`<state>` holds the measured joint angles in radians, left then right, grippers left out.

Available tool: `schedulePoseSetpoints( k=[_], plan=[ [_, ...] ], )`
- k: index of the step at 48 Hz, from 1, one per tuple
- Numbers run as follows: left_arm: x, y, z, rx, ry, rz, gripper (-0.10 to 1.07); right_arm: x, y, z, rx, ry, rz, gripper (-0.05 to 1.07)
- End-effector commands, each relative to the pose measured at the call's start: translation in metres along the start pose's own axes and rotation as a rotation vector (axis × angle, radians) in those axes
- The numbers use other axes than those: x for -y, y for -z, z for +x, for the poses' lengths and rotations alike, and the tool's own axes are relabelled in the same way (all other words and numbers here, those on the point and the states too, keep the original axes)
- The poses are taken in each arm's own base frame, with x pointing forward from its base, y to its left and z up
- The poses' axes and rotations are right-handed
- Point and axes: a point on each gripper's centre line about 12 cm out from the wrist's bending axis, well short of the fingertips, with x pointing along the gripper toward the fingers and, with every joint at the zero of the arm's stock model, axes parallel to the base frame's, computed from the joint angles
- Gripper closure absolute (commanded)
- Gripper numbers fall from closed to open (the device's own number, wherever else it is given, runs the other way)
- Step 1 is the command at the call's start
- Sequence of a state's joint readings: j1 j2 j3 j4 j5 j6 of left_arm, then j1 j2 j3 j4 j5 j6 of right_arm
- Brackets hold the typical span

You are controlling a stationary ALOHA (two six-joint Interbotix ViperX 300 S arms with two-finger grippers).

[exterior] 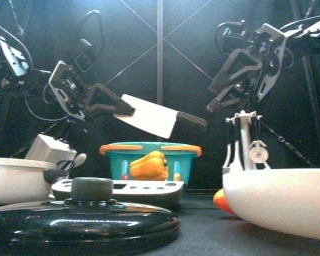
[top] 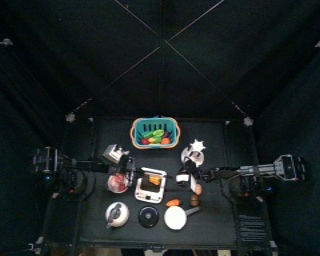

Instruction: Adjust grip on cleaver

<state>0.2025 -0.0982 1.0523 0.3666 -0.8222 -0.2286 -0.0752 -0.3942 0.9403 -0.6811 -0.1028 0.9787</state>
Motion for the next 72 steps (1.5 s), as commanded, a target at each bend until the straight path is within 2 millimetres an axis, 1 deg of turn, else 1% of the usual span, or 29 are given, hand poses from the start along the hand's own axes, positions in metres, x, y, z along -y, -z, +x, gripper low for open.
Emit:
schedulePoseSetpoints(
  k=[1,7,16,30,41,53,60,67,72],
  plan=[
    [0.001,-0.004,0.002,0.025,0.008,0.013,0.63,0.000,-0.010,0.001,0.026,0.000,0.010,0.14],
    [0.006,0.005,0.003,0.014,0.049,0.036,0.63,0.003,-0.006,0.009,-0.001,0.014,0.025,0.15],
    [0.009,0.015,0.005,0.035,0.089,0.035,0.63,0.005,-0.007,0.020,-0.021,0.031,0.022,0.15],
    [0.000,0.030,0.007,0.019,0.071,0.010,0.63,0.003,-0.009,0.041,-0.048,0.032,0.016,0.15],
    [-0.002,0.023,0.006,0.045,0.066,0.015,0.63,0.003,-0.005,0.052,-0.081,0.042,0.014,0.15],
    [-0.002,0.013,0.002,0.077,0.065,0.027,0.63,-0.002,-0.004,0.053,-0.092,0.042,0.011,0.15],
    [-0.003,0.012,0.002,0.078,0.062,0.027,0.63,-0.003,-0.001,0.054,-0.104,0.043,0.006,0.15],
    [-0.003,0.012,0.002,0.079,0.059,0.026,0.63,-0.003,0.002,0.056,-0.117,0.046,-0.001,0.17],
    [-0.004,0.012,0.002,0.079,0.056,0.025,0.63,-0.003,0.005,0.058,-0.125,0.047,-0.005,0.22]
  ],
)
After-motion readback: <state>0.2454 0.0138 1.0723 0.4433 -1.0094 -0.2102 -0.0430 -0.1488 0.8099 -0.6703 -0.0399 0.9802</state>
